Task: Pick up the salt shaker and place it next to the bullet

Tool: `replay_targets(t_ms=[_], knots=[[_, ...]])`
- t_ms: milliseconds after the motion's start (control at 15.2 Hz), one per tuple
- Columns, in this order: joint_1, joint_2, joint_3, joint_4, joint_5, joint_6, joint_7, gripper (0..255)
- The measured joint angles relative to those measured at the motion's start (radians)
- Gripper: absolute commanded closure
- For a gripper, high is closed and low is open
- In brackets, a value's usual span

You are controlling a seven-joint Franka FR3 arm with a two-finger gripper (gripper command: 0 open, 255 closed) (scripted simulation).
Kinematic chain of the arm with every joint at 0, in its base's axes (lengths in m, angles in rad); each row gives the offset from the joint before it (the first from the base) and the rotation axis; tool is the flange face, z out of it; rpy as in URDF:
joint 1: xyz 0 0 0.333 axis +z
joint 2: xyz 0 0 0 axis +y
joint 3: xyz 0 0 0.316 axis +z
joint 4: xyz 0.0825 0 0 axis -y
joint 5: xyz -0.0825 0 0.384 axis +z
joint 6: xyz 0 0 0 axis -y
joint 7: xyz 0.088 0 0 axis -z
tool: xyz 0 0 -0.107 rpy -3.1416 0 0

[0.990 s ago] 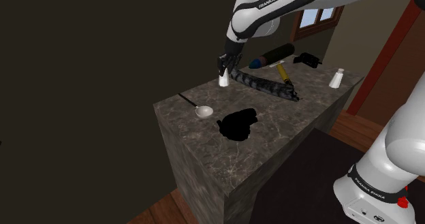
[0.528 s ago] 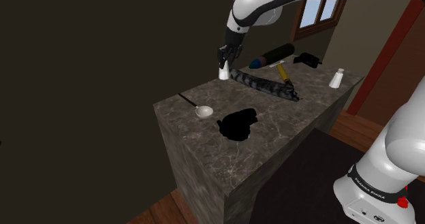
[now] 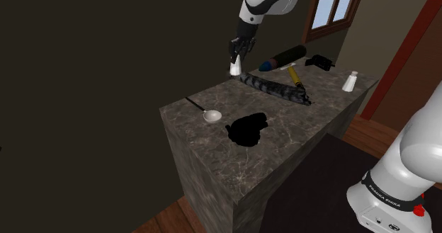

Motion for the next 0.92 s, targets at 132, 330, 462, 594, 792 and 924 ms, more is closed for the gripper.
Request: replay_targets(t_ms=[132,330,462,594,792,924], knots=[[-0.022,-0.008,-0.020,-0.011,0.013,-0.002,-0.047,255],[-0.055,-0.012,-0.051,-0.005,0.029,-0.023,-0.116,255],[-0.081,-0.012,-0.075,-0.001,0.042,-0.034,-0.169,255],[-0.103,0.009,-0.095,0.027,0.054,-0.049,-0.215,255],[-0.141,0.034,-0.128,0.063,0.073,-0.074,-0.290,255],[-0.168,0.041,-0.149,0.069,0.086,-0.083,-0.343,255]])
